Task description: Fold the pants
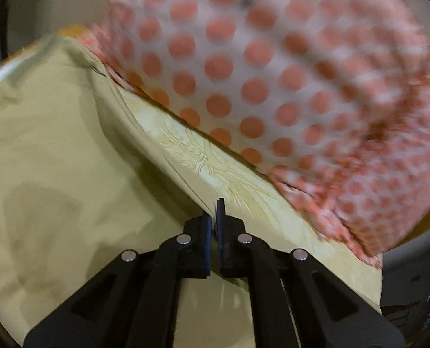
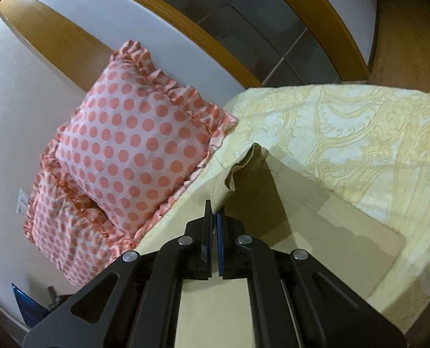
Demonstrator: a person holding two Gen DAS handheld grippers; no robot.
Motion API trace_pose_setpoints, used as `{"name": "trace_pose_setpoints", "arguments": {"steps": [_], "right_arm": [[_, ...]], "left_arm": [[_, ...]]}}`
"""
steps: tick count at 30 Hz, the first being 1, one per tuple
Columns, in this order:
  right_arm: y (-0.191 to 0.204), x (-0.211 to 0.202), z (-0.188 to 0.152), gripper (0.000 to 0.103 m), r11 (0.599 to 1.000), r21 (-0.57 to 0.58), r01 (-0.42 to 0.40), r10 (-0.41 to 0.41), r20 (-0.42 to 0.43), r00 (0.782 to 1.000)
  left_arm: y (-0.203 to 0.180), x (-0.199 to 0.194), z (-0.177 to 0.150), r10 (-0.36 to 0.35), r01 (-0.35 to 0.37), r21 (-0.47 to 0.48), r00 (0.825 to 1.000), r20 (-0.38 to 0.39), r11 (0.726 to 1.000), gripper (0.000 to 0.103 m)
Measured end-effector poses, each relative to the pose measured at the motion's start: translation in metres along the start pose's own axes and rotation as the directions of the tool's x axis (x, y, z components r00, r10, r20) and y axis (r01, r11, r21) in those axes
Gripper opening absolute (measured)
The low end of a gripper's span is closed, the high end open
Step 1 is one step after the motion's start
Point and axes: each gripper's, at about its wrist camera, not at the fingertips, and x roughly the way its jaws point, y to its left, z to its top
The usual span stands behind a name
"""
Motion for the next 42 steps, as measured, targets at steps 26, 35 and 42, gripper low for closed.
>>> {"name": "trace_pose_setpoints", "arguments": {"steps": [26,35,42], "right_arm": [[-0.046,-0.063,-0.036,0.039,0.973,-0.024,0.232,-0.232,0.000,0.973],[-0.044,-0.066,-0.040,0.065,0.949,-0.072,0.308,-0.300,0.098,0.949],[-0.025,-0.056,-0.071,0.042,0.966,-0.188,0.178,-0.173,0.043,0.984]], "left_arm": [[0.083,-0.173,-0.235,0.006,-0.021,0.101,0.989,0.147,0.995,0.044],[0.086,-0.234,-0.217,0.025,-0.102,0.170,0.914,0.404,0.980,0.079],[0.109,-0.206,-0.197,0.121,-0.183,0.129,0.916,0.382,0.975,0.079]]}}
